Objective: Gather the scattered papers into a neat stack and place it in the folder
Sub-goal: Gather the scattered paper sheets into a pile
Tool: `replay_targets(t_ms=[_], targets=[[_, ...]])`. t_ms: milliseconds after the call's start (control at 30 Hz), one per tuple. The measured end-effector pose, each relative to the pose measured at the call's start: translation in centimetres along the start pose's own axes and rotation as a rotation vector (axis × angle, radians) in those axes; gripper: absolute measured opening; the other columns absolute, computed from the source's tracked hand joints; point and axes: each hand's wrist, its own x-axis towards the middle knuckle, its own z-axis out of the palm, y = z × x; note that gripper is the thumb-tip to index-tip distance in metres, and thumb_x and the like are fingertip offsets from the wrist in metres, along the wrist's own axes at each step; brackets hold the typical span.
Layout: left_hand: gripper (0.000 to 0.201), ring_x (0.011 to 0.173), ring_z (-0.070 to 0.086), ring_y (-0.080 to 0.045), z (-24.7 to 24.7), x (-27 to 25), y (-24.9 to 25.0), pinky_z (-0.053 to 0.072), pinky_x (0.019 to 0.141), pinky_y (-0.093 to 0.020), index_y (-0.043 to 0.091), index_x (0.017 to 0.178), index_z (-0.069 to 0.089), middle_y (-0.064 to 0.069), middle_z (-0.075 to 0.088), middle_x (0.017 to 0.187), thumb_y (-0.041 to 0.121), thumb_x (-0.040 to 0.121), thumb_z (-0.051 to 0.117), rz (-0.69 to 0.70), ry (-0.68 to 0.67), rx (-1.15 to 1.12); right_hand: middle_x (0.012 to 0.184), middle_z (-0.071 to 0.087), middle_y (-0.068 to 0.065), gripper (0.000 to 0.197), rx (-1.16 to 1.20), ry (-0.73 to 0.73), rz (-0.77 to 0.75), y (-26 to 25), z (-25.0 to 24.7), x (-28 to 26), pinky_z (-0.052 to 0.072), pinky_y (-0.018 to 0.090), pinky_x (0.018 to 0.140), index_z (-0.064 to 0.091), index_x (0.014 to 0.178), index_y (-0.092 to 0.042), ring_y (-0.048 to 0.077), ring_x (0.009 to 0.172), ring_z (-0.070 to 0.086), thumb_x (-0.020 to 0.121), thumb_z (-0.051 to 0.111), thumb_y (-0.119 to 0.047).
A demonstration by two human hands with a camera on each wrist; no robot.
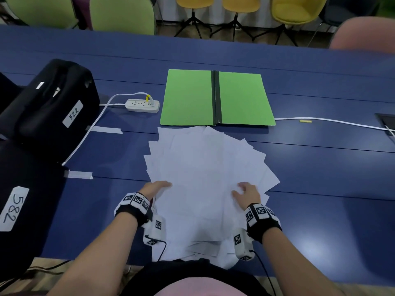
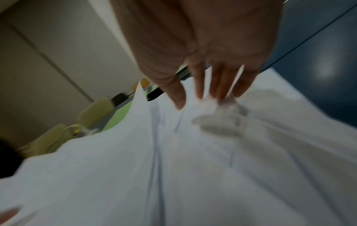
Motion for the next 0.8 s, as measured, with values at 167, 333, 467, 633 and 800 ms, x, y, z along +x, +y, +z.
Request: replay_targets(t_ms=[167,333,467,633,800], targets=[[0.09,0.112,0.061,-0.024,0.9,-1.3,0.0,0.048,0.1,-0.041,0.013,0.123,0.057,-0.001,0.065,0.119,0.047,0.047,0.091,0.083,0.019,0.16,0.134,0.036,0.018,0.063,0.102,0.159,0.345,1.7,-2.3,-0.5,0.045,0.038,0.089,0.042,0.13,-0.002,0.038,0.114,0.05,0.076,0.068,-0.02],[0.053,0.108,0.063,-0.027,4.1,-4.7,0.9,0.049,0.099,-0.039,0.004,0.121,0.059,-0.009,0.066,0.116,0.014,0.073,0.08,0.112,0.004,0.111,0.132,0.055,0.015,0.06,0.25,-0.007,0.109,1.2,-2.0,0.4,0.044,0.034,0.093,0.05,0.129,-0.004,0.033,0.118,0.055,0.077,0.074,-0.021],[0.078,0.119,0.056,-0.031,3.4,-3.0,0.3,0.044,0.104,-0.045,0.001,0.134,0.044,-0.012,0.057,0.131,0.021,0.066,0.078,0.124,0.04,0.124,0.125,0.056,0.007,0.068,0.477,-0.035,0.083,1.1,-2.7,0.5,0.046,0.04,0.096,0.044,0.132,-0.01,0.026,0.11,0.056,0.073,0.078,-0.011],[0.047,0.115,0.058,-0.04,1.2,-3.6,-0.3,0.048,0.098,-0.045,-0.007,0.118,0.051,-0.025,0.06,0.121,0.001,0.077,0.071,0.059,0.213,0.086,0.121,0.054,0.013,0.072,0.502,-0.074,0.175,2.3,-3.5,1.1,0.053,0.048,0.085,0.037,0.119,-0.014,0.031,0.101,0.059,0.064,0.084,-0.007],[0.044,0.109,0.06,-0.032,1.6,-3.5,-1.4,0.047,0.096,-0.039,-0.003,0.122,0.054,-0.017,0.062,0.12,0.001,0.081,0.067,0.06,0.202,0.014,0.119,0.064,0.015,0.059,0.366,-0.182,0.202,2.1,-2.5,0.5,0.048,0.034,0.081,0.057,0.12,-0.002,0.027,0.096,0.06,0.069,0.082,-0.018]])
